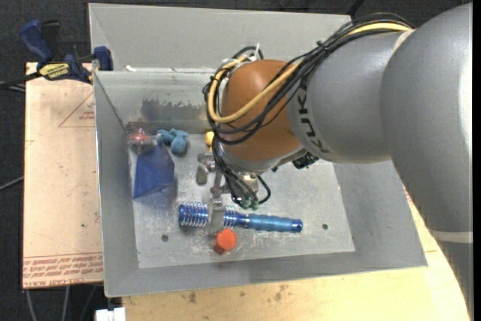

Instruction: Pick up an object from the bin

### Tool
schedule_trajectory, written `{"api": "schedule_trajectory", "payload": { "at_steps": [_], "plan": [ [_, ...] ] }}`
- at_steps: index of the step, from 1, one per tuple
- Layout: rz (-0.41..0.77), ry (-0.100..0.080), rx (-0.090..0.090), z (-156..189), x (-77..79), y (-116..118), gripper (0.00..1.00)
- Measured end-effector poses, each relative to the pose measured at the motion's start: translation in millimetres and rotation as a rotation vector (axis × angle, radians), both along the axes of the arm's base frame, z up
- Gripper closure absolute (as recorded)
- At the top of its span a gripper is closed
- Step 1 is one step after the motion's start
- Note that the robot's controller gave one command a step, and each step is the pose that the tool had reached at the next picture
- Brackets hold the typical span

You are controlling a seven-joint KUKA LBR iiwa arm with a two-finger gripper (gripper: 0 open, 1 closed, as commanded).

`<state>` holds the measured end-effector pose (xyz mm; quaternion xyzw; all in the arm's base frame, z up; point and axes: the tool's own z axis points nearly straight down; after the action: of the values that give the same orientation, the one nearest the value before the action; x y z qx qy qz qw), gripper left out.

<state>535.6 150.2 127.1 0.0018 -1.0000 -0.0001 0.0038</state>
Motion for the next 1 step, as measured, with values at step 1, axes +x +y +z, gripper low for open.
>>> {"api": "schedule_trajectory", "payload": {
  "at_steps": [1],
  "plan": [
    [-0.149,-0.002,-0.002,-59.8,-10.7,-15.1,0.0]
  ]
}}
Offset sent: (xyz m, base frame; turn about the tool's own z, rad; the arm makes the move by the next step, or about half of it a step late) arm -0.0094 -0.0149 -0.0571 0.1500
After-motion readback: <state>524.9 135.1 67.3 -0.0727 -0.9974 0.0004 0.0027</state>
